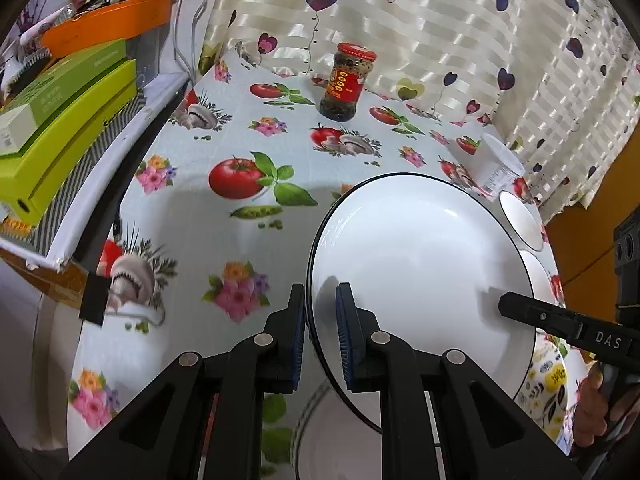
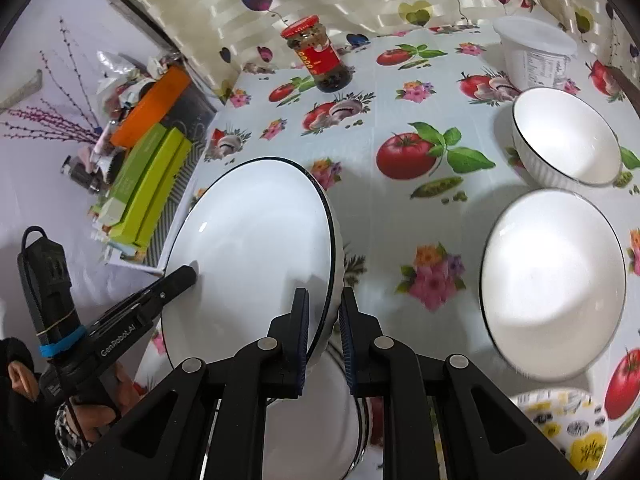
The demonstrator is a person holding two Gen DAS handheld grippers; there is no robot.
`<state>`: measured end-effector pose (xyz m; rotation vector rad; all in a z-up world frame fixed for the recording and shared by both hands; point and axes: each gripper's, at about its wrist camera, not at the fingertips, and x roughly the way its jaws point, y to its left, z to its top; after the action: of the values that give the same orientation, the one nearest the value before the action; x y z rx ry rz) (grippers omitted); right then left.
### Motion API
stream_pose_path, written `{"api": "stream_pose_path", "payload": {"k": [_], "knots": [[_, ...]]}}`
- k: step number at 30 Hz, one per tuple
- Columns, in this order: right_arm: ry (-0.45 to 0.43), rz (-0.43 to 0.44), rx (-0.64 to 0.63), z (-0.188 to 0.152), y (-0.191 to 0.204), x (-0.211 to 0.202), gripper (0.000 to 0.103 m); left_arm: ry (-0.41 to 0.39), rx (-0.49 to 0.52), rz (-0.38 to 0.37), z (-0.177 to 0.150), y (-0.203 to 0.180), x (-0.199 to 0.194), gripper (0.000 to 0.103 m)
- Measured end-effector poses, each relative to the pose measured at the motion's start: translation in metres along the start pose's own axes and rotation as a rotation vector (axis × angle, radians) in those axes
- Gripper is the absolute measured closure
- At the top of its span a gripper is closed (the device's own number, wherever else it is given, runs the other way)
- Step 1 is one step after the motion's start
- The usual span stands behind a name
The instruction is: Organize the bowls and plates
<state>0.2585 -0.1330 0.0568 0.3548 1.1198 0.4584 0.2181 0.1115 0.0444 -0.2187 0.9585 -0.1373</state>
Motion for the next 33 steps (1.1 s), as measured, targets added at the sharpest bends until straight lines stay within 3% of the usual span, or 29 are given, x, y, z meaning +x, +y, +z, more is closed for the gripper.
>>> {"api": "stream_pose_path", "payload": {"k": [10,33], "knots": [[0.02,0.014,0.005,-0.043,-0.002,-0.011,0.089,0.009,-0.004,0.0,-0.042,-0.003,-0.015,0.088],[0.095,-0.013,-0.023,-0.098,0.0,0.0,0.088,0.033,-0.008,0.05,-0.092,0.001,-0.024,0.088]]}}
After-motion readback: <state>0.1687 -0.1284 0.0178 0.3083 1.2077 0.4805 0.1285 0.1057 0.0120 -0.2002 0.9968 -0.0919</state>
